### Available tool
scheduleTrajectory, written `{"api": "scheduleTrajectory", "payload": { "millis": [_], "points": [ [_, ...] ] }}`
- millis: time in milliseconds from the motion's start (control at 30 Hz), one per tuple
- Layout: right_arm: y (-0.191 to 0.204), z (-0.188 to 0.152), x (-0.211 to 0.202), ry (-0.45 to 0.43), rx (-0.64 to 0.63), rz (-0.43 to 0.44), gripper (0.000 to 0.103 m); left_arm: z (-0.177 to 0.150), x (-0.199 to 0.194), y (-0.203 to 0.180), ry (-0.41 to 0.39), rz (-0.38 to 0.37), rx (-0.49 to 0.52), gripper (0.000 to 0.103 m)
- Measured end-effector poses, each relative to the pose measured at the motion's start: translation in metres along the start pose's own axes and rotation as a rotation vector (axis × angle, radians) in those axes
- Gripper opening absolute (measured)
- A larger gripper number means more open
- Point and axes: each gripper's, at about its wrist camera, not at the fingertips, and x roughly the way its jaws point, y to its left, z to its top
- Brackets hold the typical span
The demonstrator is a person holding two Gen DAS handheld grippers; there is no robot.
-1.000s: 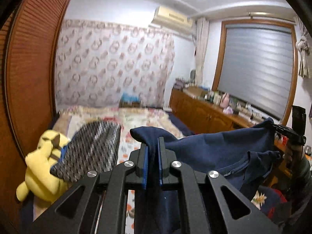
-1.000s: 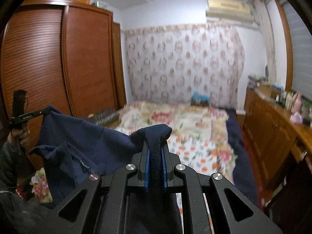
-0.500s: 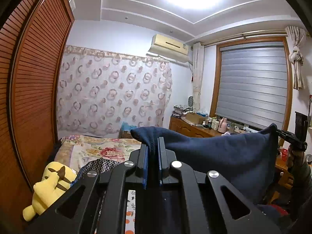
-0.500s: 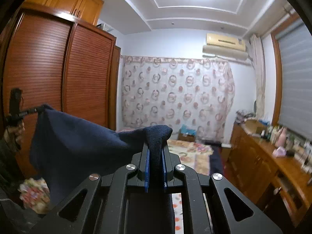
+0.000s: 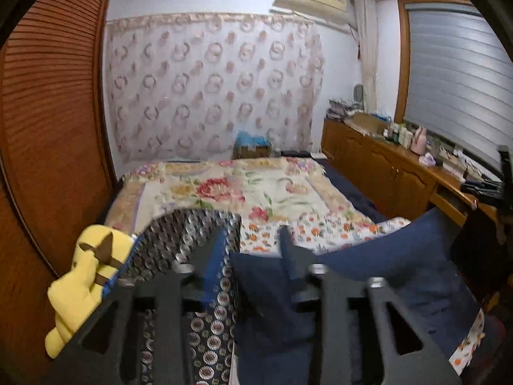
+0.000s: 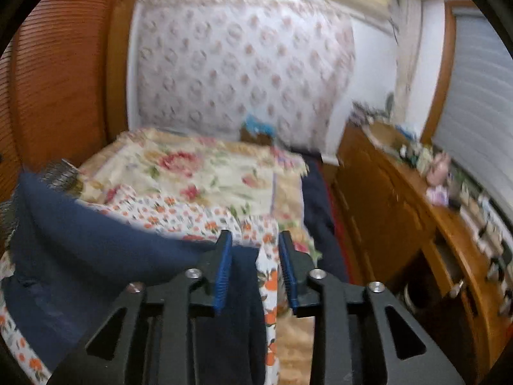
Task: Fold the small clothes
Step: 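Grasp the shirt edge with both grippers, lift it and lay it folded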
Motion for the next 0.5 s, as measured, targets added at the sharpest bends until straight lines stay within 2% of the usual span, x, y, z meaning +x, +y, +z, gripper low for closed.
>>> {"api": "scheduleTrajectory", "payload": {
  "millis": [33,100,133,233,267,333,367,400,500],
  "points": [
    [0.001,-0.003,0.006,0.009,0.013,0.002,0.037,-0.006,0.000,-0.002,0.015,-0.012,0.003,0.048],
    [0.008,-0.013,0.010,0.018,0.029,0.040,0.044,-0.020,-0.001,-0.002,0.052,-0.041,-0.002,0.073],
    [0.011,-0.018,0.011,0.021,0.026,0.049,0.045,-0.026,-0.001,-0.004,0.063,-0.049,-0.005,0.080],
    [0.014,-0.029,0.008,0.030,0.026,0.071,0.052,-0.046,-0.003,-0.011,0.098,-0.056,0.005,0.082],
    [0.014,-0.035,0.004,0.030,0.036,0.084,0.057,-0.054,-0.004,-0.015,0.109,-0.058,0.009,0.082],
    [0.003,-0.052,0.005,0.033,0.054,0.102,0.058,-0.066,-0.005,-0.021,0.119,-0.056,0.014,0.082],
    [-0.024,-0.051,0.007,0.036,0.065,0.110,0.058,-0.073,-0.004,-0.024,0.130,-0.057,0.018,0.082],
    [-0.033,-0.054,0.005,0.045,0.074,0.118,0.058,-0.081,-0.004,-0.027,0.141,-0.060,0.018,0.082],
    [-0.039,-0.077,0.001,0.083,0.112,0.121,0.058,-0.105,0.002,-0.038,0.186,-0.074,0.025,0.082]
  ]
}}
